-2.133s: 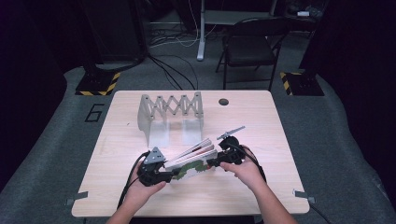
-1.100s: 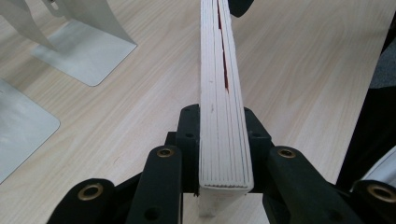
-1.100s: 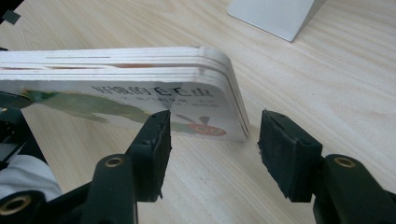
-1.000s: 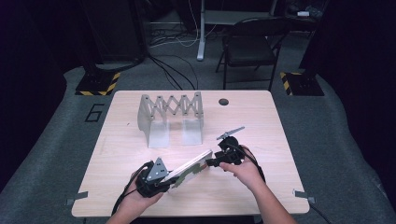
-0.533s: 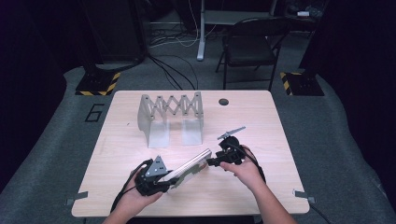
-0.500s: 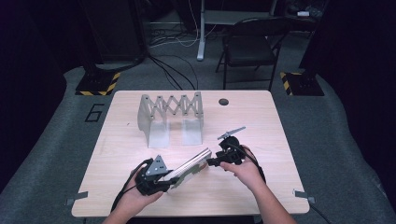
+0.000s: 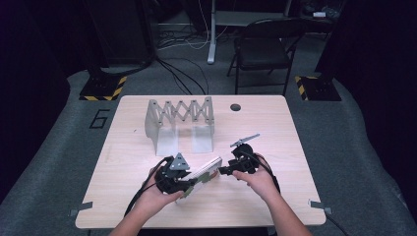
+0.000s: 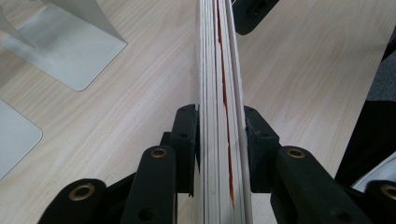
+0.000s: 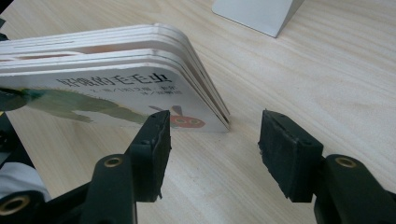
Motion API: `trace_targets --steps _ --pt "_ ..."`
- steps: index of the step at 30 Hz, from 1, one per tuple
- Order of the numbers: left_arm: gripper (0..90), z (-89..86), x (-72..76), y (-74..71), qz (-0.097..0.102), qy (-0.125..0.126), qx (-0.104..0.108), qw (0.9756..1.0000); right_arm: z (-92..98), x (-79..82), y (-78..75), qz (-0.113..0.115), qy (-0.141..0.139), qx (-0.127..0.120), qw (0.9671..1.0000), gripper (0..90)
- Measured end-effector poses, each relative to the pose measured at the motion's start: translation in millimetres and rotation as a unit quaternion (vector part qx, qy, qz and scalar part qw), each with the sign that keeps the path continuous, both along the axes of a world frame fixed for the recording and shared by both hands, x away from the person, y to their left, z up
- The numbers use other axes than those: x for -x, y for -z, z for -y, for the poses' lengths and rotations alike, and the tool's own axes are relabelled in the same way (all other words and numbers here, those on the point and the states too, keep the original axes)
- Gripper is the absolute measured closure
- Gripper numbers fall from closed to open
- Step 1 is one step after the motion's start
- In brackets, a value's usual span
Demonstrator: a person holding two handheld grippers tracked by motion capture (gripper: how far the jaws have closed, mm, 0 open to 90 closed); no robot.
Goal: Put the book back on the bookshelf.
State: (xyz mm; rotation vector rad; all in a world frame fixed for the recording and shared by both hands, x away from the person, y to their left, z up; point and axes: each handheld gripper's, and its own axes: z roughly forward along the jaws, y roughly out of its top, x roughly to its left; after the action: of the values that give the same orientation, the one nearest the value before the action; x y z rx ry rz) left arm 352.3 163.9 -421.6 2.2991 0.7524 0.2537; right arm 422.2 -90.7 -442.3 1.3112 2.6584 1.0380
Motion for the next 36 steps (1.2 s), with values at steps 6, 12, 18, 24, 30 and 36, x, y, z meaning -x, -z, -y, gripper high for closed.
trace_targets --steps 6,12,18,24,30,36 --pt "70.5 2.8 -1.5 3.2 -0.001 -0.008 -0.005 1.0 -2.9 0.4 0.7 -0.003 -0.001 -0.001 1.0 43.4" --pt "71.3 4.6 -3.5 7.3 -0.003 -0.01 -0.015 0.9998 -4.9 0.2 3.0 -0.006 -0.005 0.003 1.0 43.4" --pt "71.8 4.7 -4.0 10.0 -0.002 -0.017 -0.014 0.9998 -4.6 -0.4 4.7 -0.007 -0.001 0.002 1.0 43.3" --pt "72.0 6.0 -4.4 12.0 -0.01 -0.017 -0.017 0.9997 -5.1 -0.5 5.2 -0.007 -0.003 0.003 1.0 43.4" --pt "72.4 7.3 -5.3 12.7 -0.013 -0.019 -0.022 0.9995 -6.7 -0.3 6.0 -0.009 -0.004 0.003 0.9999 43.4" --pt "73.2 8.8 -6.0 13.0 -0.012 -0.02 -0.03 0.9993 -6.4 -0.4 6.3 -0.008 -0.004 0.001 1.0 43.3"
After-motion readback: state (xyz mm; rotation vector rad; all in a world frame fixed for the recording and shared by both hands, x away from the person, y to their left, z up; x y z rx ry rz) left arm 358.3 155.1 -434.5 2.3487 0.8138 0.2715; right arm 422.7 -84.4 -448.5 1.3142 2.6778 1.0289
